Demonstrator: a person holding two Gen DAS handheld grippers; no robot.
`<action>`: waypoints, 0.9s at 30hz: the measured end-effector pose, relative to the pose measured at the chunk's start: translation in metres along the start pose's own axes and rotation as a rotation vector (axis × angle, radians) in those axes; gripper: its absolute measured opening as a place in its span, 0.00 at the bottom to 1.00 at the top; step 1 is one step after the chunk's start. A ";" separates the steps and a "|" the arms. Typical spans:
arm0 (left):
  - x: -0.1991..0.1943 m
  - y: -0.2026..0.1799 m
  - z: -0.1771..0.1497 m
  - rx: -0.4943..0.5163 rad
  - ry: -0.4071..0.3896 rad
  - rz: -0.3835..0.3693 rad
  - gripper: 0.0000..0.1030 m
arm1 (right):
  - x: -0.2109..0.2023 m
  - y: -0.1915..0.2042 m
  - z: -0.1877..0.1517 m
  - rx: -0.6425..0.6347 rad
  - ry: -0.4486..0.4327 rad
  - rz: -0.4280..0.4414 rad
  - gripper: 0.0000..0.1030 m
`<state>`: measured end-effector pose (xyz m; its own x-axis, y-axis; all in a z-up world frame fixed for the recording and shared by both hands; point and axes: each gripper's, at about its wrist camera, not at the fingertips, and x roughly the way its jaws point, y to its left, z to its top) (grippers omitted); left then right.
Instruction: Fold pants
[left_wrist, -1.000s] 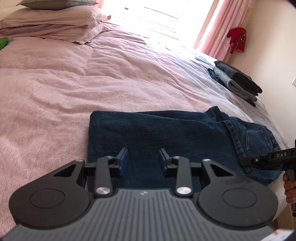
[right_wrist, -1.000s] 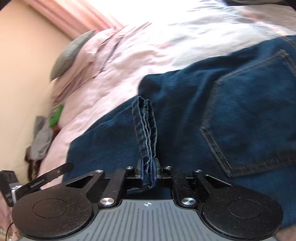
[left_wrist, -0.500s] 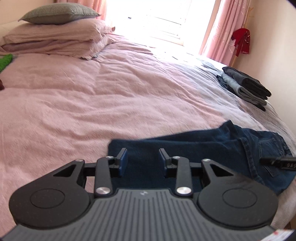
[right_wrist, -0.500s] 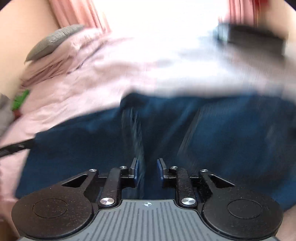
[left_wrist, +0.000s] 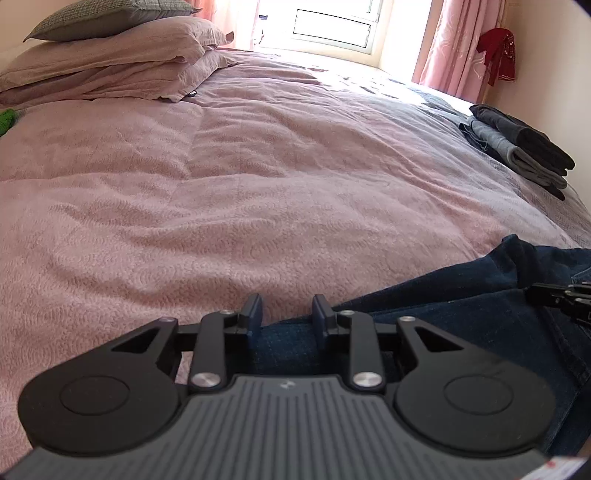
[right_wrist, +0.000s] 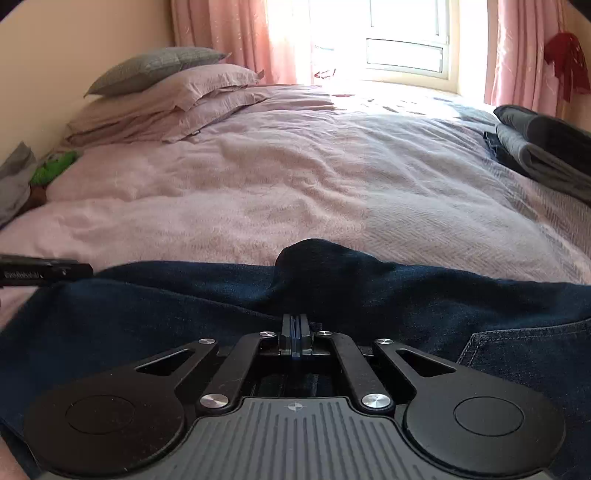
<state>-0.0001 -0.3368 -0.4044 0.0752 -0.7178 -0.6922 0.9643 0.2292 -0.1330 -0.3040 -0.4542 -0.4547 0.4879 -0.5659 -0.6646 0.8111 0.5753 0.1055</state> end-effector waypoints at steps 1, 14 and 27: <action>-0.007 0.000 0.000 0.000 -0.009 0.009 0.25 | -0.007 -0.005 0.002 0.019 0.004 -0.003 0.00; -0.101 -0.024 -0.076 -0.038 -0.025 0.021 0.24 | -0.085 0.012 -0.058 0.033 0.011 0.008 0.00; -0.127 -0.035 -0.101 -0.020 -0.007 0.063 0.37 | -0.195 -0.120 -0.115 0.655 -0.125 0.037 0.35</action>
<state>-0.0694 -0.1874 -0.3839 0.1376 -0.7062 -0.6946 0.9521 0.2875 -0.1037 -0.5337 -0.3447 -0.4226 0.5206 -0.6397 -0.5655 0.8024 0.1402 0.5800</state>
